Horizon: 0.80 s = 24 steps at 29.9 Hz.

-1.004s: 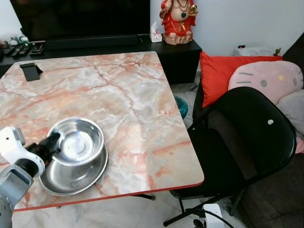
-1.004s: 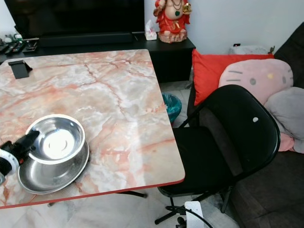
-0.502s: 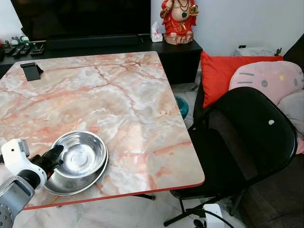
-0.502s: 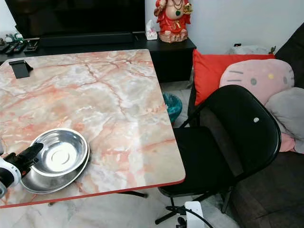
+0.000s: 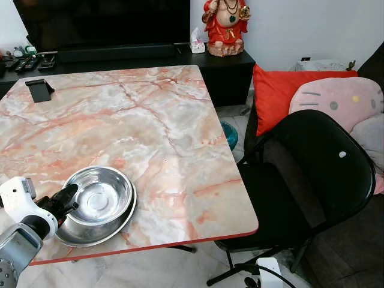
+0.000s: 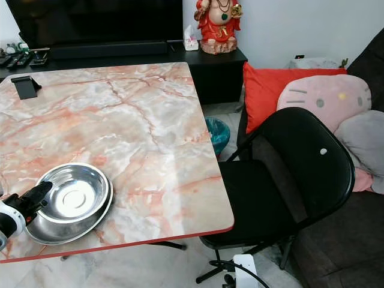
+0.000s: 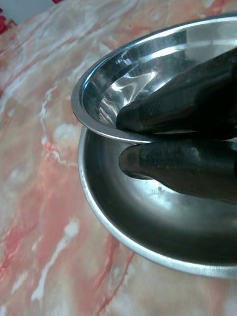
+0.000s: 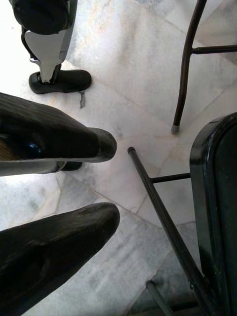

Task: Setting the table

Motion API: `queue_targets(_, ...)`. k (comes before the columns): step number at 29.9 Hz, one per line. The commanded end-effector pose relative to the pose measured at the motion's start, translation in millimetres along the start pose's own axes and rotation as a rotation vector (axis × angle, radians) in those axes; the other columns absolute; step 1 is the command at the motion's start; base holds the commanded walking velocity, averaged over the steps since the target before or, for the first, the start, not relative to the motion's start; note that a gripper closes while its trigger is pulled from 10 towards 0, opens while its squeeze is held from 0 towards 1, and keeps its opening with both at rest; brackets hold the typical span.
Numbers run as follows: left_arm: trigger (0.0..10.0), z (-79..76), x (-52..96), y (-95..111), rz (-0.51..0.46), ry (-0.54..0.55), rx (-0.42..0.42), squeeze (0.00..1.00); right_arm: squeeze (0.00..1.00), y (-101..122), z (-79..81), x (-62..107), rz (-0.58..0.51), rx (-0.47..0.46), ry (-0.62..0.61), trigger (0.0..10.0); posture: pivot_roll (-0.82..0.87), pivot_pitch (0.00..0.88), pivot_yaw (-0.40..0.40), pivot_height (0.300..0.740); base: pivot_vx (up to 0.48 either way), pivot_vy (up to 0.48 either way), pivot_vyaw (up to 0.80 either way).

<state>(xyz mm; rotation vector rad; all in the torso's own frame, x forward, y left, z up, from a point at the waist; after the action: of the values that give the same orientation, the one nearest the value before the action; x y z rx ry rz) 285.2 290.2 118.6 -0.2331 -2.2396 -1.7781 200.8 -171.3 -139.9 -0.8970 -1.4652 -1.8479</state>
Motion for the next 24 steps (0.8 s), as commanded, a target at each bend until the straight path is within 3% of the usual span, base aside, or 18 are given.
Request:
queue_targets(1,10.0,0.8,-1.9,0.7,-0.003,0.007,-0.002,1.00,0.00,-0.1,0.4,-0.3,0.006,0.008,0.002,10.0,-0.02,0.000,0.011,0.740,0.000,0.000,0.00)
queue_targets(18,10.0,0.3,-3.6,13.5,-0.040,0.030,-0.053,1.00,0.00,0.0,0.3,-0.2,0.007,0.011,0.004,10.0,-0.02,0.000,0.008,0.740,0.000,0.000,0.00)
queue_targets(22,10.0,0.0,-6.3,18.9,-0.045,0.040,-0.093,0.96,0.00,0.1,0.6,-0.3,0.007,0.012,0.005,10.0,-0.02,0.000,0.009,0.740,0.000,0.000,0.00)
queue_targets(23,10.0,0.0,-6.9,20.0,-0.047,0.045,-0.103,0.82,0.00,0.1,0.6,-0.3,0.007,0.011,0.006,10.0,-0.02,0.000,0.008,0.740,0.000,0.000,0.00)
queue_targets(24,10.0,0.0,-6.9,20.0,-0.047,0.045,-0.103,0.82,0.00,0.1,0.6,-0.3,0.007,0.011,0.006,10.0,-0.02,0.000,0.008,0.740,0.000,0.000,0.00)
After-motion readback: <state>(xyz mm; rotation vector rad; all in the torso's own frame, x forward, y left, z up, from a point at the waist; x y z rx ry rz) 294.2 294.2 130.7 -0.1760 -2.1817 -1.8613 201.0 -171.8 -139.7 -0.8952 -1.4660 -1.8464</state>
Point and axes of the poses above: a point about 5 cm out from each wrist's last joint towards the gripper, its own x axis pointing back from the gripper into the wrist, its own y axis along the axis of the wrist's last joint, z = x × y, the point moved 6 cm from there along -x, pointing out of the wrist towards the gripper, and after that the axes turned 13 degrees about -x, right-handed, at the moved point
